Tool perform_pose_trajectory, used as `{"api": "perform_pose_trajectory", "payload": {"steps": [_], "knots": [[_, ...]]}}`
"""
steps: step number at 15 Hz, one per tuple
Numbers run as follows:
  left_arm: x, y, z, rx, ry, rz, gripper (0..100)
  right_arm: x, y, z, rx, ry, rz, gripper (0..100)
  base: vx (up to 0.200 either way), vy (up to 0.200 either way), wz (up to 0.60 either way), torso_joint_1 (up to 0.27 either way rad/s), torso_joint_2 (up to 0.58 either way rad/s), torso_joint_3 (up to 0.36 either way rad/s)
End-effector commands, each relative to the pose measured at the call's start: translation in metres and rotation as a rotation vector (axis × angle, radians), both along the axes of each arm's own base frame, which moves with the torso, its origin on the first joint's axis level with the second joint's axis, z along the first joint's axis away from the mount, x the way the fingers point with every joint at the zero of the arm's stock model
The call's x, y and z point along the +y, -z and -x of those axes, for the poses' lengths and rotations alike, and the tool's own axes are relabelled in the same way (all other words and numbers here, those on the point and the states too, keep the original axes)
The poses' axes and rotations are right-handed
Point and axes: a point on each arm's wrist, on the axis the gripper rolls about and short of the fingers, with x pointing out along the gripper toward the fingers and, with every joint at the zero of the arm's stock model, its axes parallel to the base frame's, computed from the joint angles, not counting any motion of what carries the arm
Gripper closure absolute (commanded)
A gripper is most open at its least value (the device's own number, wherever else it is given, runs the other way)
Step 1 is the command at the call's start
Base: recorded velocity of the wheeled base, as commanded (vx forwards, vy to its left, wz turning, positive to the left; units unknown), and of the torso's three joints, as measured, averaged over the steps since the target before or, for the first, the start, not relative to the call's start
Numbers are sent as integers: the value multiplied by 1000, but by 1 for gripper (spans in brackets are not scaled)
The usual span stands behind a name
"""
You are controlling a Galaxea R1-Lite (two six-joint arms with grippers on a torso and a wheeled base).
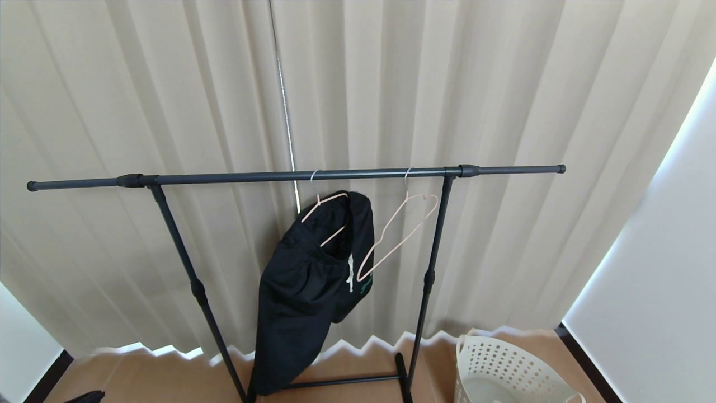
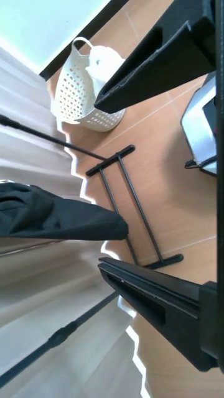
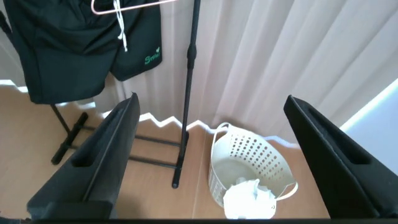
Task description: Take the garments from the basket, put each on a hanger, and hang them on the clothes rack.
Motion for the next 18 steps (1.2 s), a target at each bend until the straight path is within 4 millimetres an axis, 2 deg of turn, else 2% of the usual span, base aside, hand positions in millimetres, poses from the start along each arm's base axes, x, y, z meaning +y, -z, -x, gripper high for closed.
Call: {"api": "perform_pose_trajectory", "payload": {"steps": [1,3,7,9,11,18], "knots": [[11,16,41,-121,4,24,0,0,0,2,-30,1,-5,0,0,0,0,0,0,0],[14,20,50,-167,-35,14,0,-2,1,4,-60,32,-5,0,0,0,0,0,0,0],[13,20,57,-278,-231,-34,0,0,0,5,-64,114,-9,0,0,0,0,0,0,0],[11,23,65,-375,-227,-15,0,0,1,5,-66,136,-27,0,0,0,0,0,0,0],[9,22,65,-382,-134,7,0,0,0,5,-69,143,-32,0,0,0,0,0,0,0],[9,22,65,-373,-142,47,0,0,0,5,-58,103,-69,0,0,0,0,0,0,0]]}}
